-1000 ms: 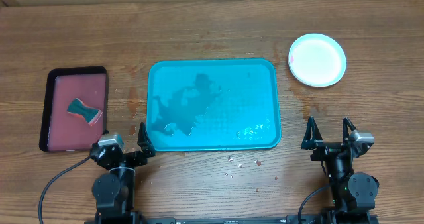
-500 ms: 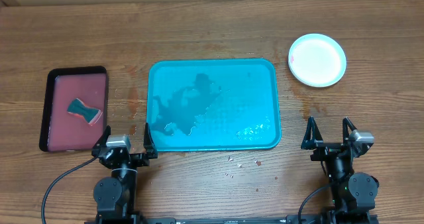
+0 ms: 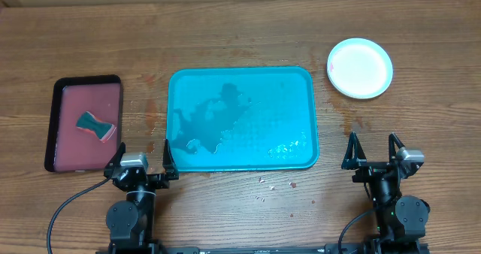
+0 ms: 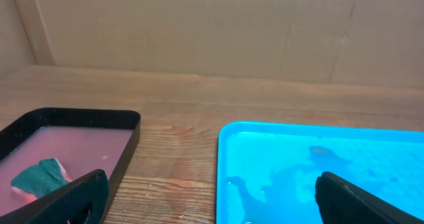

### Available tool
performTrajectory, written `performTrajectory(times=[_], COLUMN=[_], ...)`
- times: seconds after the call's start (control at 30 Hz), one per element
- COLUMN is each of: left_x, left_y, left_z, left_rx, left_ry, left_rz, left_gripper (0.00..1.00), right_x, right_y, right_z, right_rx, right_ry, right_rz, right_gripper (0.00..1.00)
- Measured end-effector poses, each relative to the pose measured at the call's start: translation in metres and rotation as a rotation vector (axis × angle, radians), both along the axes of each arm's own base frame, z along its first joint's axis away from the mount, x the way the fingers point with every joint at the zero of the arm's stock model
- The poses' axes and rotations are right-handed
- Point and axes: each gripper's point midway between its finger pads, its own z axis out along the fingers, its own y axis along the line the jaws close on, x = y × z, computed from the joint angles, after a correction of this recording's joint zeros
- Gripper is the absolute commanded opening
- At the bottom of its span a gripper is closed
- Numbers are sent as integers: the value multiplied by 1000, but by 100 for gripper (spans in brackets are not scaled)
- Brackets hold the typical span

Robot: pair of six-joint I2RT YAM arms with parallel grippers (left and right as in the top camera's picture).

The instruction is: Clean dirty plates on tray and stack at the side

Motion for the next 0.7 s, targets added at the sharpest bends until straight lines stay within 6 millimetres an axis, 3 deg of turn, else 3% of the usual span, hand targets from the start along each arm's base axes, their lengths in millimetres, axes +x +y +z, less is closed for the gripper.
performTrajectory(times=[0.7], left_x=[0], left_y=[0], left_z=[0], left_rx=[70], left_ry=[3], left_rz=[-6], left_gripper=[100], right_x=[0], right_y=[0], right_z=[0], right_rx=[0], right_ry=[0], right_rz=[0], right_gripper=[100])
